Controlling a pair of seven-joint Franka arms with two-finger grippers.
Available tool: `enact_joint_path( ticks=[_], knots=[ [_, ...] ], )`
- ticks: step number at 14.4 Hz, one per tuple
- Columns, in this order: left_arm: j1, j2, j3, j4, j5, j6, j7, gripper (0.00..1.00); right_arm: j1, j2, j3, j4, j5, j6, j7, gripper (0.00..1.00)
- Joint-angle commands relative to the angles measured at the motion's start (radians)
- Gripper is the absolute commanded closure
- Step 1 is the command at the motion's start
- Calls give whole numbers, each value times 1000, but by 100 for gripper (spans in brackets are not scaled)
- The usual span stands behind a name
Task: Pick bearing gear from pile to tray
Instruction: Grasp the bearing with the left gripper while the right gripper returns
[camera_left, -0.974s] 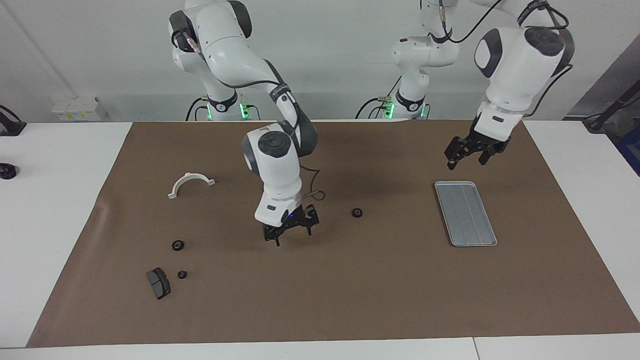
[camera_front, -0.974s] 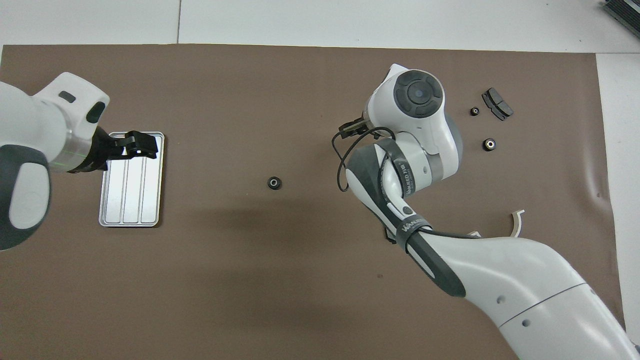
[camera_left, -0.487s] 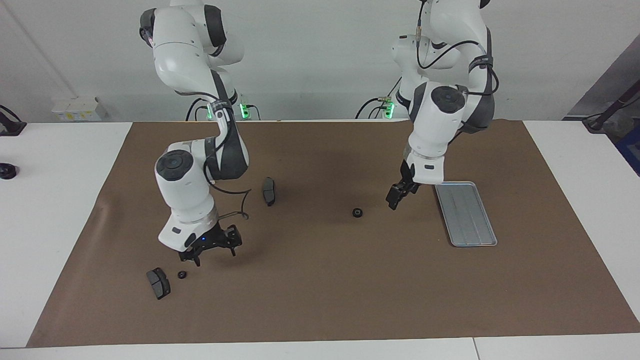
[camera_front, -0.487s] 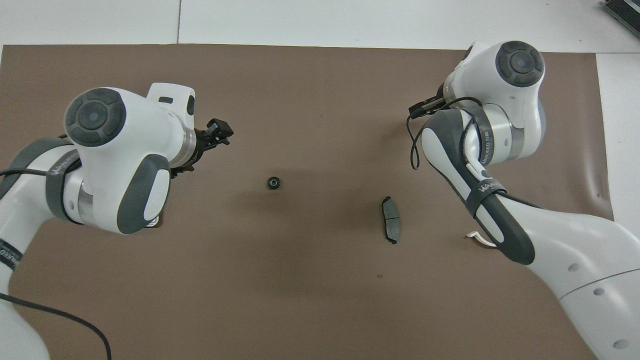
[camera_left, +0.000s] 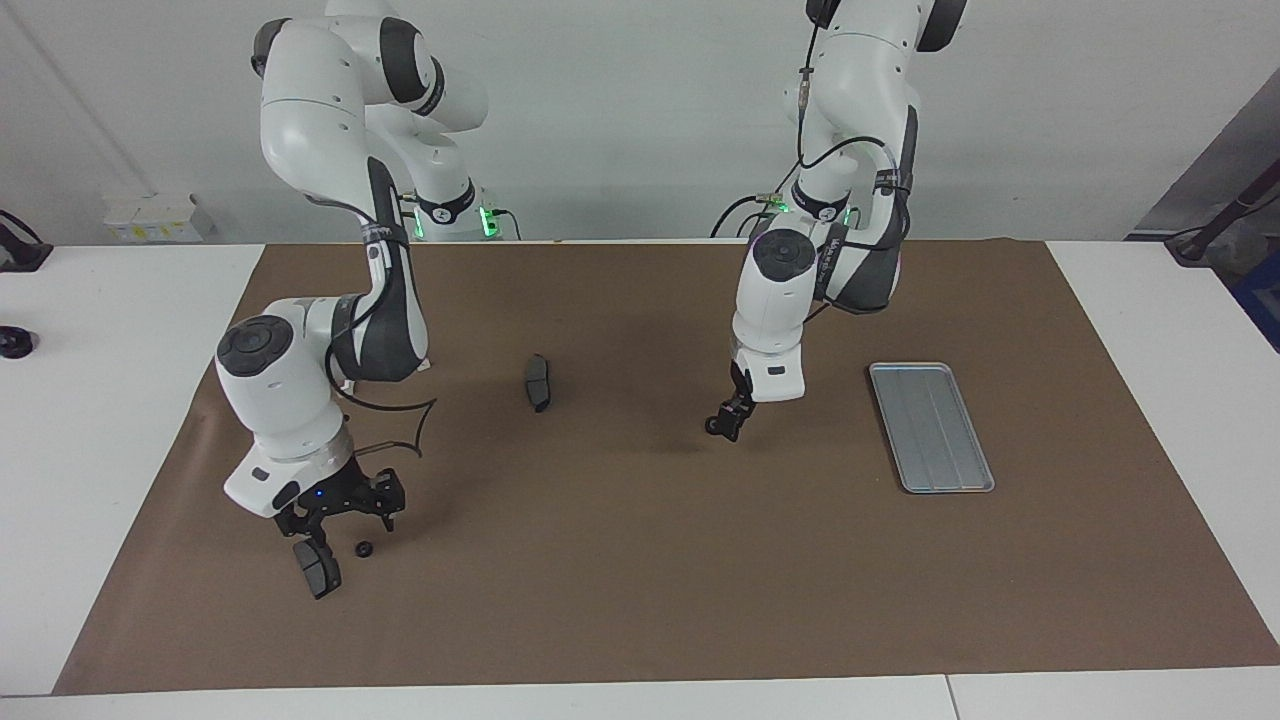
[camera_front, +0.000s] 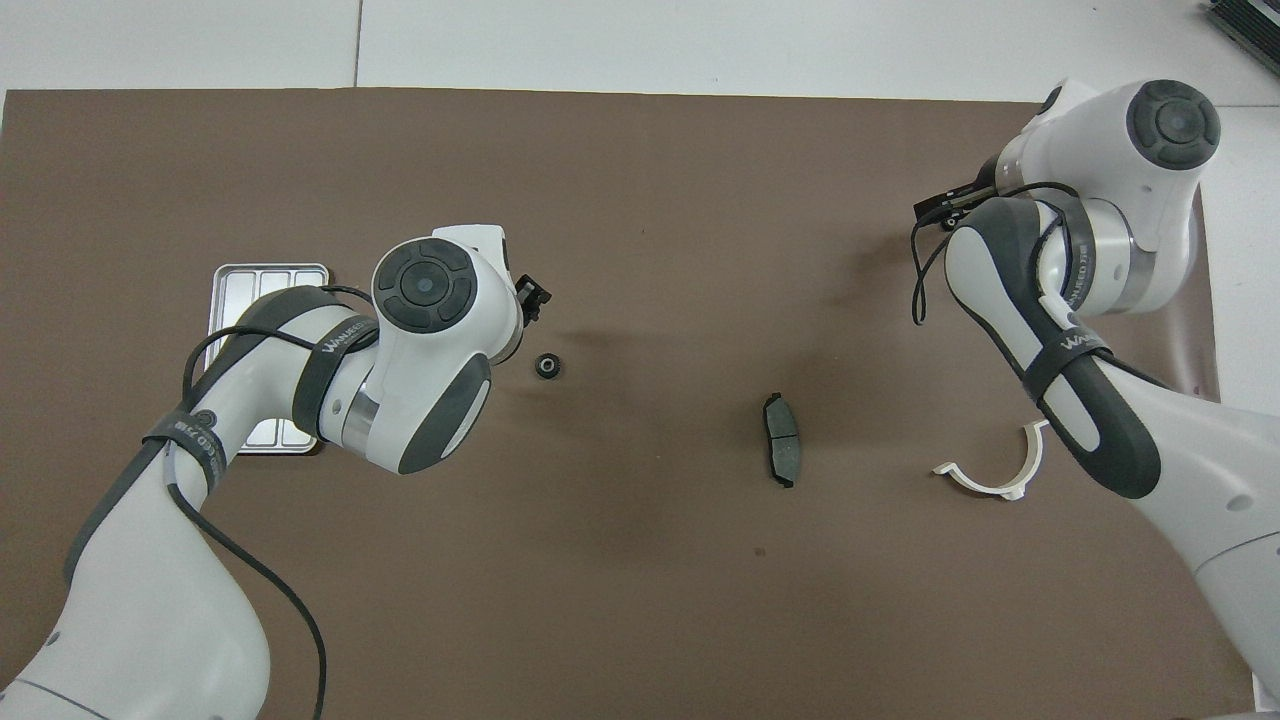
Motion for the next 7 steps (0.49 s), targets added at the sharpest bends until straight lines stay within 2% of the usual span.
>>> enact_joint_path(
  ticks=[1,7],
  knots=[
    [-19,-5,18,5,24,-4,-34,0,-20,19,18,-13,5,61,-13,18],
    [-42,-5,18,5,35,-15,-62,0,-19,29,18,-46,31,104,36,39]
  ],
)
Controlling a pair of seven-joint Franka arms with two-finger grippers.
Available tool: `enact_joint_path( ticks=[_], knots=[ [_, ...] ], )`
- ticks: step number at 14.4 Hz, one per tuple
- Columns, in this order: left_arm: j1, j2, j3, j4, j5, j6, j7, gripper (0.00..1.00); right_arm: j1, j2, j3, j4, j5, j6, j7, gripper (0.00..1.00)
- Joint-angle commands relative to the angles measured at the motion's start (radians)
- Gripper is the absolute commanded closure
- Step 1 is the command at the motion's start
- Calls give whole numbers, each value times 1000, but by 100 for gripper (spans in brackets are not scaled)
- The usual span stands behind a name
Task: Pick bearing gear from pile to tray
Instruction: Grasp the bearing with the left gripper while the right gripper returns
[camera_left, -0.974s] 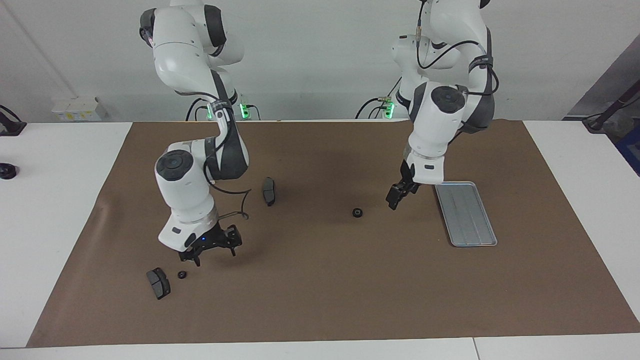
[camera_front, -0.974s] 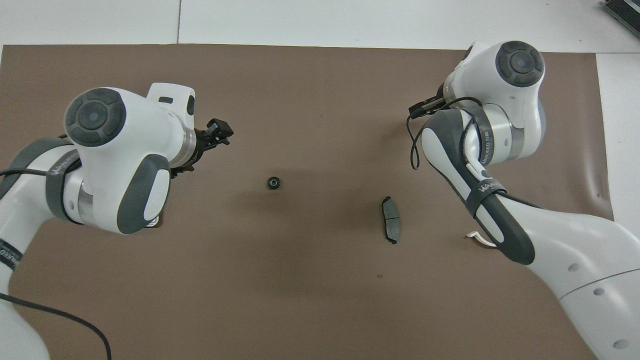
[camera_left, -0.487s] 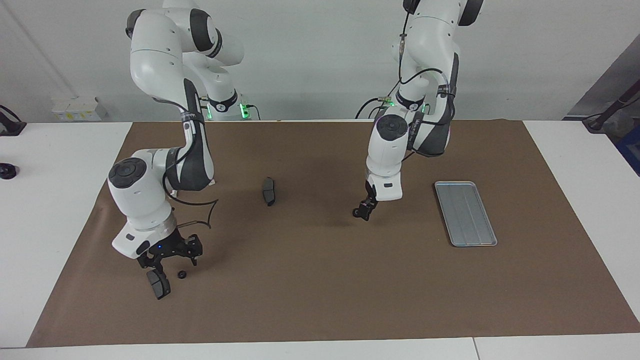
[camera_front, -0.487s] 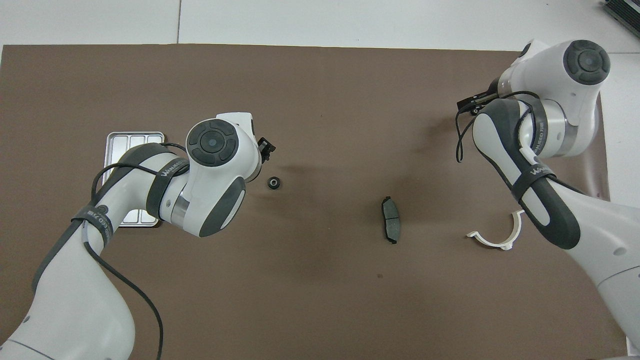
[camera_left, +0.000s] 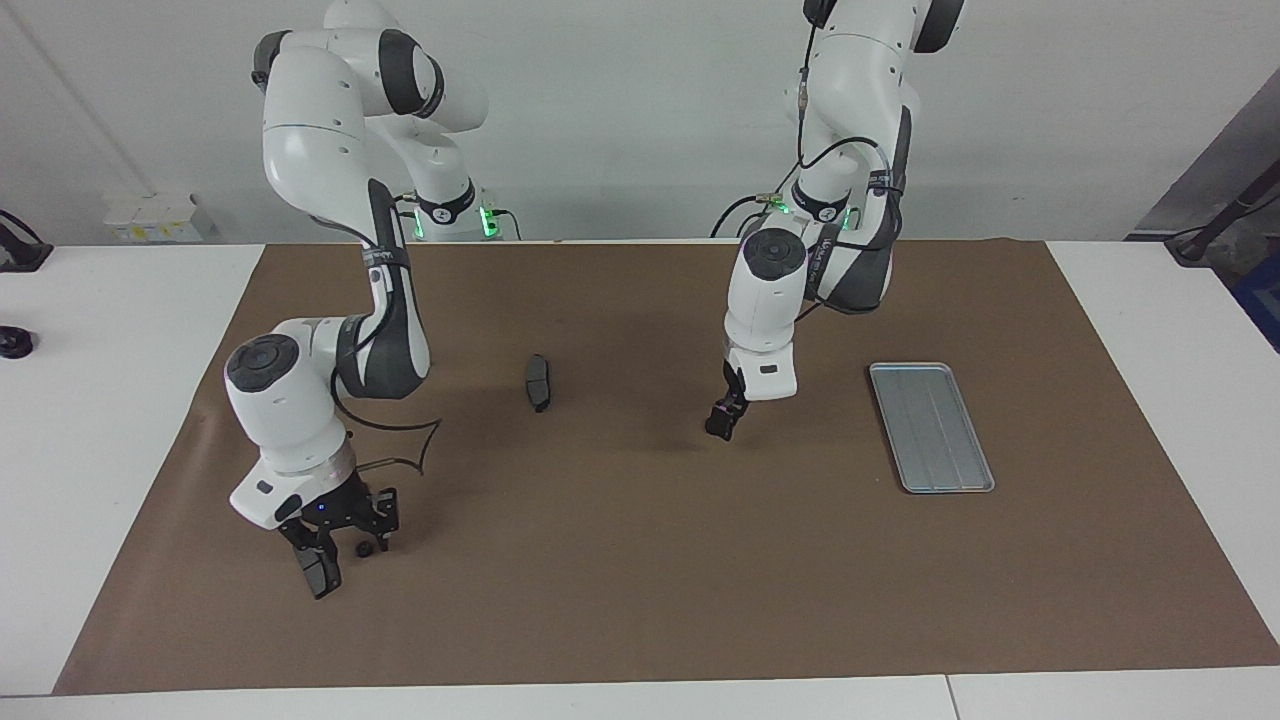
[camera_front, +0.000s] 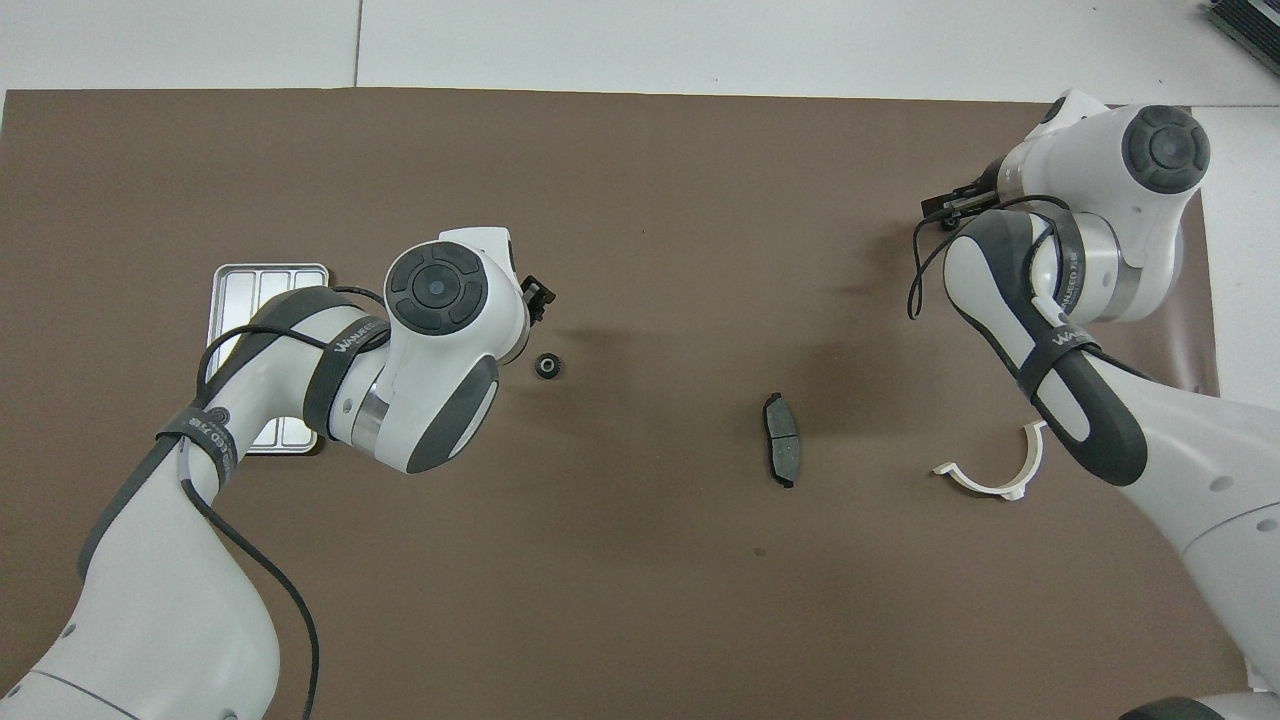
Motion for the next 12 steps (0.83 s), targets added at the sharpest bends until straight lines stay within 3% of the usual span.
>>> enact_joint_path(
  ticks=[1,5,7,12],
  knots=[
    [-23,-5,16,-8,32,25,-33,0,-17,-3,17,-41,15,58,13,41],
    [-52,-8,18,-100,32,122,-31,0,-16,-3,17,-69,15,93,16,48],
    [-46,-6,16,-88,32,120,-30,2,-22,-5,17,-73,15,93,15,53],
    [-49,-6,16,-122,33,171,-22,32,-25,-5,17,-72,15,84,13,74]
  ],
)
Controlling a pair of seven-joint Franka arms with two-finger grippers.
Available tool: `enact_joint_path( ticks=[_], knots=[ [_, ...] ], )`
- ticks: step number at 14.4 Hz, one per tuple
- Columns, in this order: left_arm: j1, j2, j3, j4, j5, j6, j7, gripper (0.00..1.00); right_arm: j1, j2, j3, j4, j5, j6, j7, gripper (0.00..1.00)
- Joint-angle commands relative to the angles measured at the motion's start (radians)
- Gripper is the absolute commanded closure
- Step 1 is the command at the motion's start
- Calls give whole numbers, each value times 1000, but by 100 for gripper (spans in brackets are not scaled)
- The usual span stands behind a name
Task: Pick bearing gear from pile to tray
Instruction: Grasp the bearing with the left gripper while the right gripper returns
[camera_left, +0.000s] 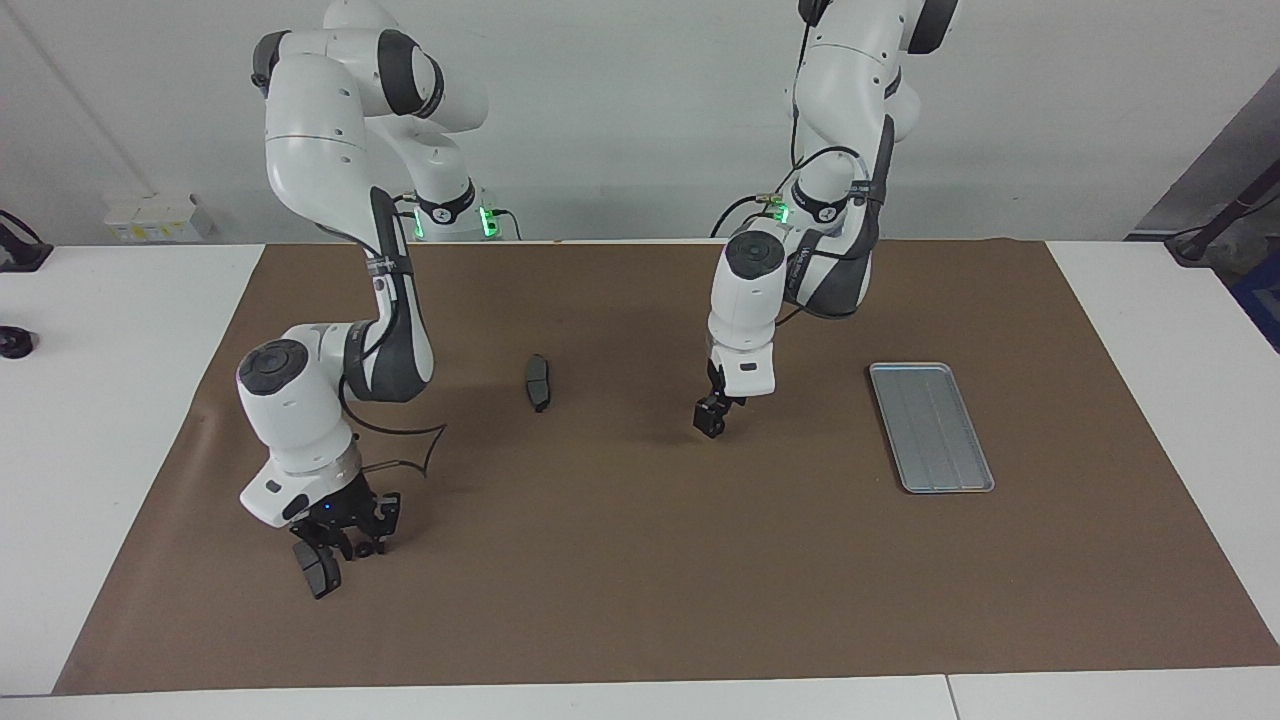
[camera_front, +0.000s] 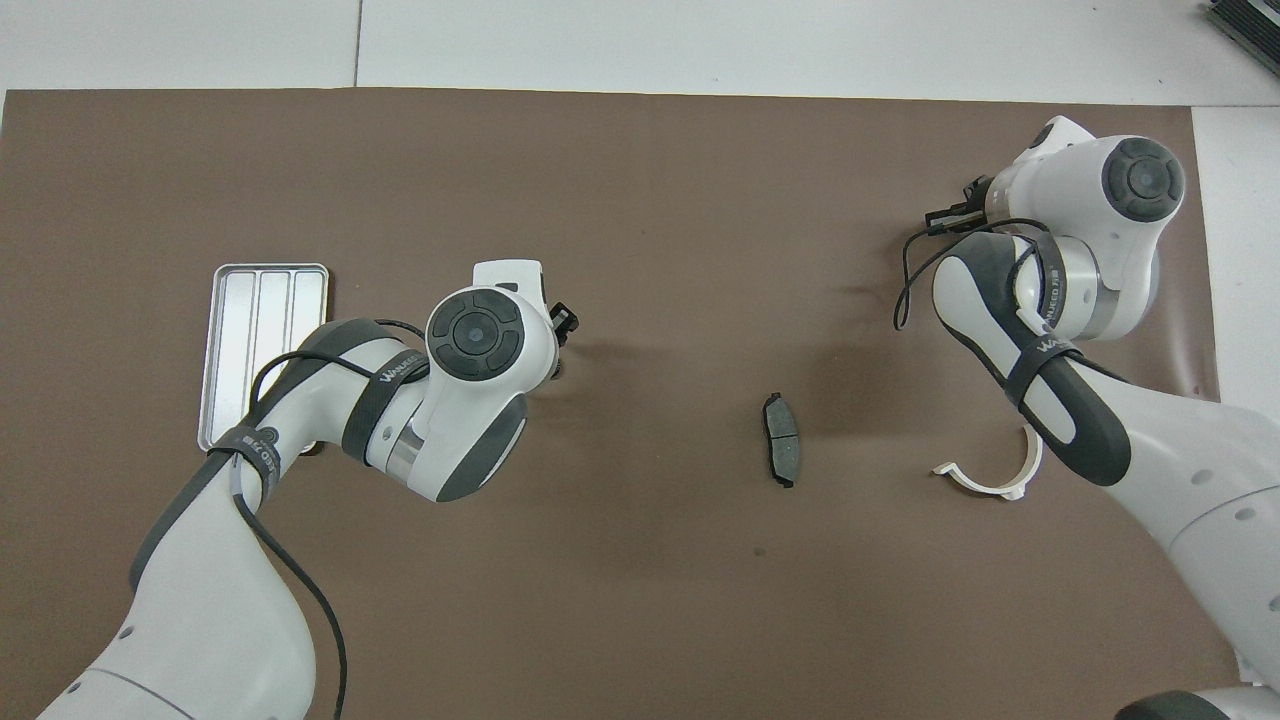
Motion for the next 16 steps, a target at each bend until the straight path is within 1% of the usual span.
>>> enact_joint_path(
  ticks=[1,5,7,10,12,13,14,15,16],
  knots=[
    [-16,-10,16,-51,26,77,-15,32,-20,-6,17,-15,14,13,7,77],
    [-22,-5,15,-57,26,88,-17,32,-21,-6,17,-11,14,7,7,91],
    [-40,-7,15,-63,25,82,-21,32,-11,-12,17,4,12,-22,8,96],
    [-46,-10,15,-80,26,89,-23,32,15,-21,23,58,12,-100,13,99],
    [-46,-9,15,-88,26,106,-23,40,57,-35,26,90,14,-157,27,99],
    [-46,-10,15,-88,26,105,-23,61,88,-47,26,92,12,-163,45,99],
    [-46,-10,16,-88,26,102,-21,91,119,-55,26,92,12,-163,66,99],
    [-43,-10,15,-79,25,97,-20,100,149,-61,26,92,9,-163,88,99],
    [-40,-10,16,-74,26,86,-17,100,191,-61,26,92,11,-163,121,99]
  ],
)
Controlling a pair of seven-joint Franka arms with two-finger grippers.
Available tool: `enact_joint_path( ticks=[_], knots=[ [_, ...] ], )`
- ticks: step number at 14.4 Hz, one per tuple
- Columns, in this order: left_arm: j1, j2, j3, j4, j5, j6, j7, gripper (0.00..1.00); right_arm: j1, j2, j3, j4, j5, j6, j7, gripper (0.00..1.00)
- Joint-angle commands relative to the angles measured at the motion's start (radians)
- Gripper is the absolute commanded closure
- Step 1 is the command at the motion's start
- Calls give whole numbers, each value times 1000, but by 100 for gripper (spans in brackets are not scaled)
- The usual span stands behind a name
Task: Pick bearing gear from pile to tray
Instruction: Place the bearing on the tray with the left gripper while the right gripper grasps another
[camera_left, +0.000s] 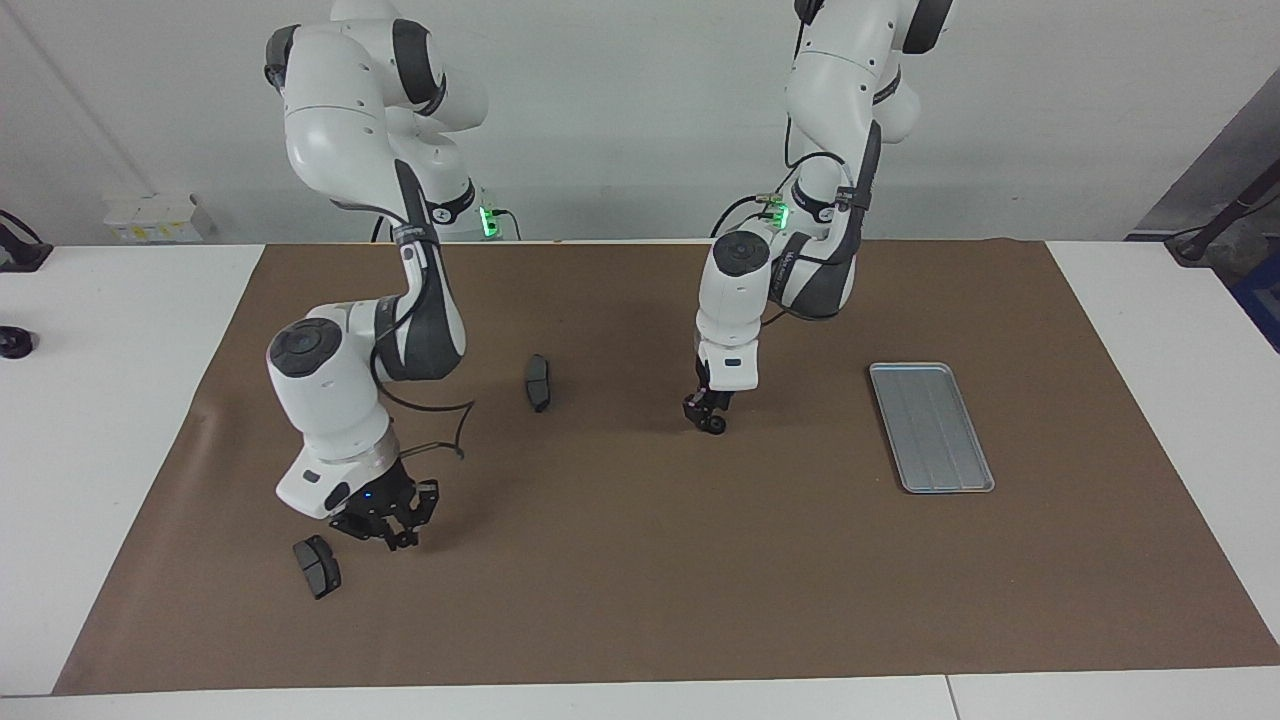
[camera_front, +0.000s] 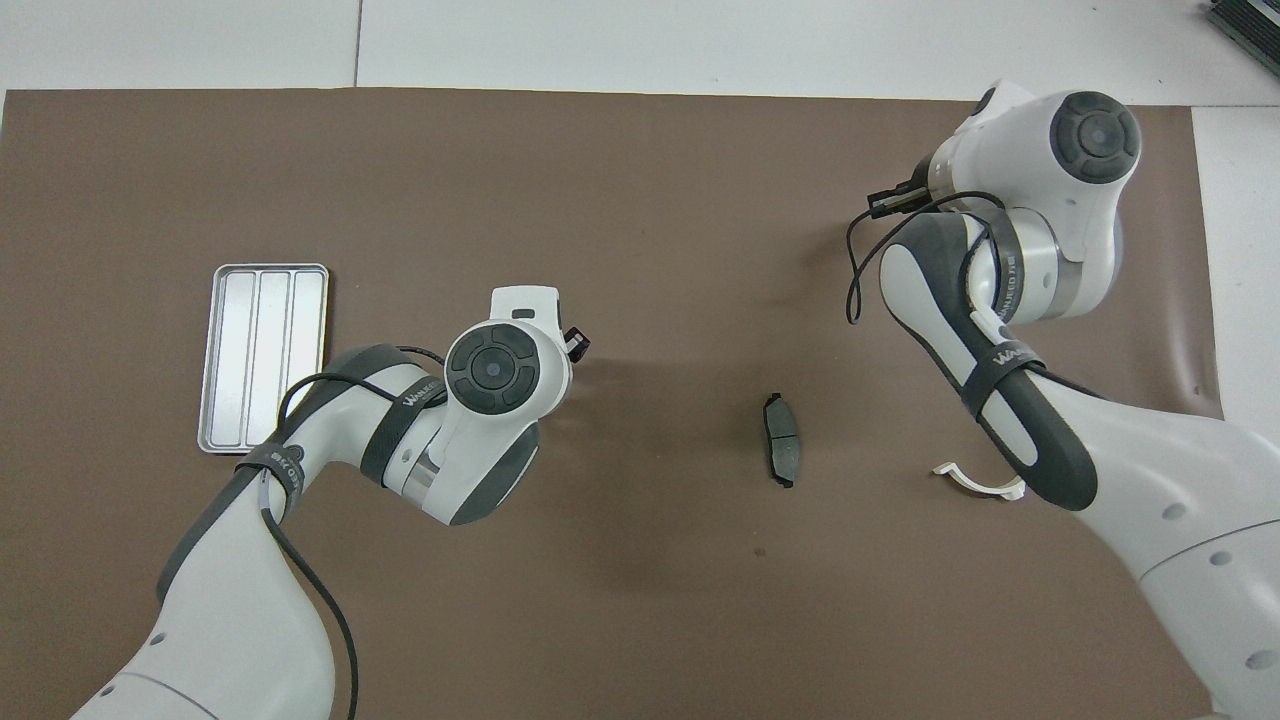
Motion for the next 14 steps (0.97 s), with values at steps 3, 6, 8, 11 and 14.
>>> enact_joint_path(
  ticks=[3,6,8,11,14],
  knots=[
    [4,-25,17,25,25,-78,32,100,191,-21,0,-1,4,-7,178,99],
    [119,-143,20,22,25,-174,236,100,257,-23,0,-1,-4,-4,236,99],
    [216,-186,20,22,24,-213,365,100,247,-24,0,-2,-4,3,230,99],
    [354,-211,20,22,19,-247,529,100,280,-23,0,-4,13,23,265,99],
    [500,-215,17,-10,-45,-236,716,100,409,-17,0,-8,6,98,423,100]
  ],
)
